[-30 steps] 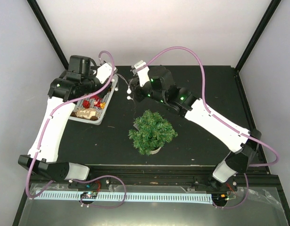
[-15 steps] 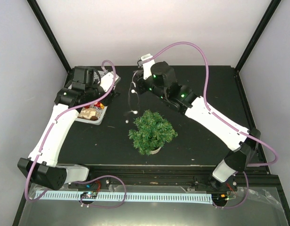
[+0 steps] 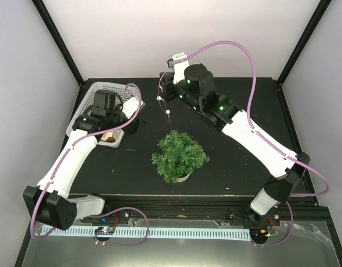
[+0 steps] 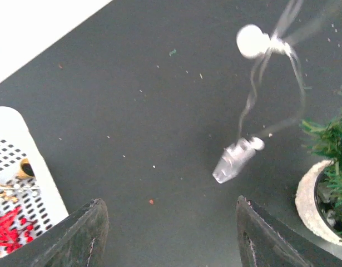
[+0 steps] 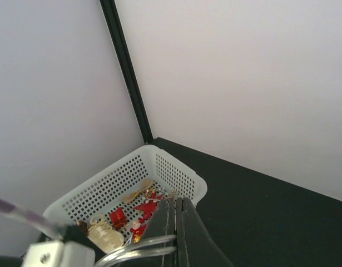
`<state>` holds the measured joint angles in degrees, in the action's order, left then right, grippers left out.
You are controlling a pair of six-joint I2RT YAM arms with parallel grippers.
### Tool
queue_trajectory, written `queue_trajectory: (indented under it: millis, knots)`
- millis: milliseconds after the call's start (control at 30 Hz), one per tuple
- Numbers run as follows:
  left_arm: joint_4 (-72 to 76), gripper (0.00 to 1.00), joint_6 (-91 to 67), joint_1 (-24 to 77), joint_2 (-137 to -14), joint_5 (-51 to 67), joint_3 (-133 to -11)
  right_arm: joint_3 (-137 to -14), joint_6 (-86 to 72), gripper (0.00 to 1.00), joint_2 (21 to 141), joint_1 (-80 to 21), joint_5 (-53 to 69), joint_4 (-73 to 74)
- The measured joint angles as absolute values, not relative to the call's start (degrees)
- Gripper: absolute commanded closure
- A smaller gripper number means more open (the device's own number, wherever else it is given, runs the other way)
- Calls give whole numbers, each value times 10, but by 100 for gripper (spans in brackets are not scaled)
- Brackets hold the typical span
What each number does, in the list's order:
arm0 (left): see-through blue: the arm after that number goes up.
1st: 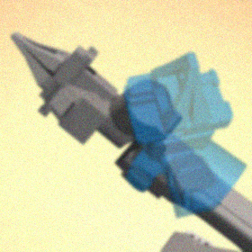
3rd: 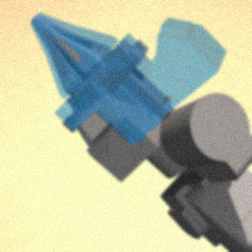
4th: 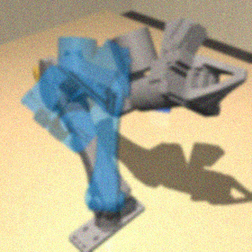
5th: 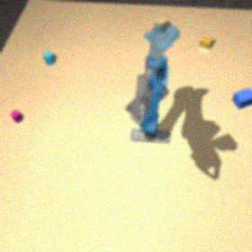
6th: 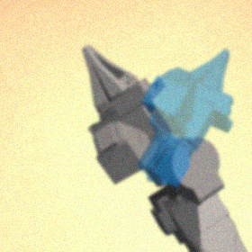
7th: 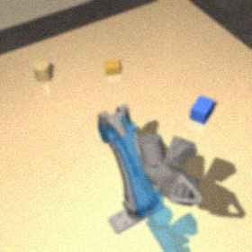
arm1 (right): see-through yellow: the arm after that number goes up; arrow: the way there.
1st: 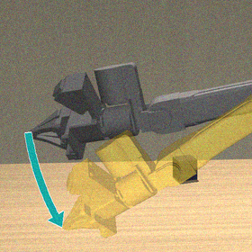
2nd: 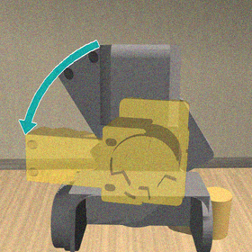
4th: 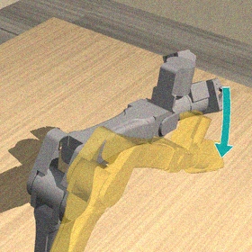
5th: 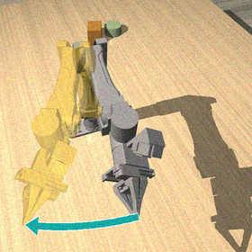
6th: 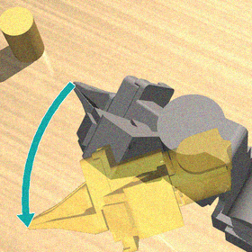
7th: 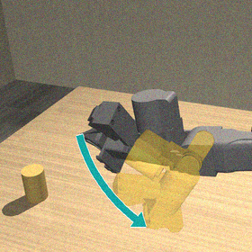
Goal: Decorate the small christmas tree
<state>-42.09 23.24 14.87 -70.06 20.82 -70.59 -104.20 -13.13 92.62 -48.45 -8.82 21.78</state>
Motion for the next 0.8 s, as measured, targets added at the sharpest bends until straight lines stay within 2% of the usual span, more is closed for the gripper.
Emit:
queue_trajectory:
  millis: [233, 800]
  knots:
    - [-377, 38, 251, 149, -701, 247, -641, -1083, -138, 99, 930, -475, -84, 228]
    - [-291, 39, 276, 148, -737, 368, -645, -1258, -152, 99, 1044, -471, -73, 301]
